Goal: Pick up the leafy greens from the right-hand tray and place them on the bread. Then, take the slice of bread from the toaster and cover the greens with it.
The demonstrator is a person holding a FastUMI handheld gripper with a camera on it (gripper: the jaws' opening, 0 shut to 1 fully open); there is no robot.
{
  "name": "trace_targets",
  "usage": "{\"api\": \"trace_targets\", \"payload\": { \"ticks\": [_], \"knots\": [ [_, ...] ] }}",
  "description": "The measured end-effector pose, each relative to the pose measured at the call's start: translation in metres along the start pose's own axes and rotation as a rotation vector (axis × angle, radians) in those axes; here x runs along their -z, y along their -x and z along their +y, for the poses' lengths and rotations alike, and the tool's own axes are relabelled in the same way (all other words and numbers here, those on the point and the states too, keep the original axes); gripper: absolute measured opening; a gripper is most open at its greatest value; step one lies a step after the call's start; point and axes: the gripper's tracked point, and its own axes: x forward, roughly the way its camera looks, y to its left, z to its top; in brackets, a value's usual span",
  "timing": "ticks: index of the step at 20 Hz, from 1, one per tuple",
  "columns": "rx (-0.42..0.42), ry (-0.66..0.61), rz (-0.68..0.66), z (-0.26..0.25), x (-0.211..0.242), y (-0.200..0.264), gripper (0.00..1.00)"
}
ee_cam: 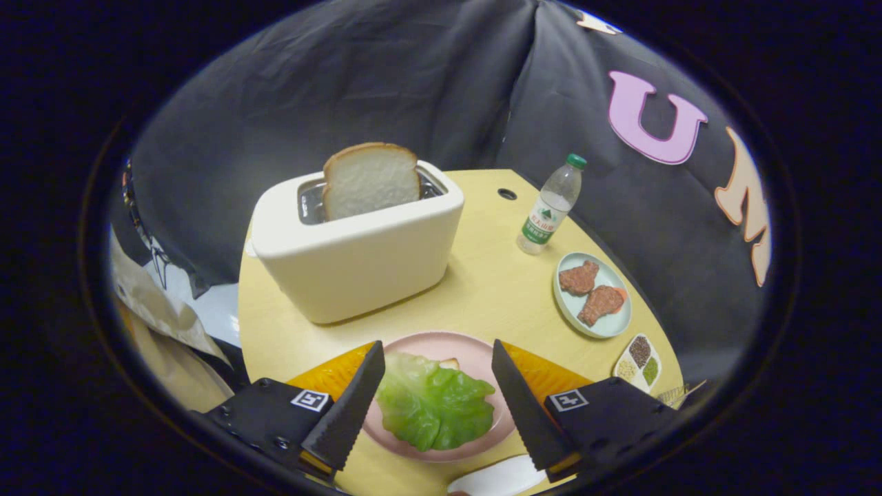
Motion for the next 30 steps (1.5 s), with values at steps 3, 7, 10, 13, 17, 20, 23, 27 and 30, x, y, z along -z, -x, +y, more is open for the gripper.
{"api": "trace_targets", "payload": {
  "ticks": [3, 7, 10, 13, 17, 20, 23, 27, 30],
  "knots": [
    [0.020, -0.041, -0.020, 0.007, -0.021, 0.006, 0.99],
    [0.051, -0.061, -0.045, 0.016, -0.049, 0.012, 0.99],
    [0.046, -0.114, -0.066, 0.028, -0.070, 0.013, 0.99],
    [0.046, -0.150, -0.085, 0.037, -0.091, 0.011, 0.99],
    [0.014, -0.184, -0.123, 0.058, -0.123, 0.004, 0.99],
    [0.003, -0.193, -0.131, 0.071, -0.139, -0.004, 0.99],
    [0.009, -0.209, -0.122, 0.076, -0.149, -0.018, 0.99],
    [0.024, -0.258, -0.077, 0.082, -0.148, -0.038, 0.99],
    [0.025, -0.288, -0.052, 0.082, -0.143, -0.050, 0.99]
  ]
}}
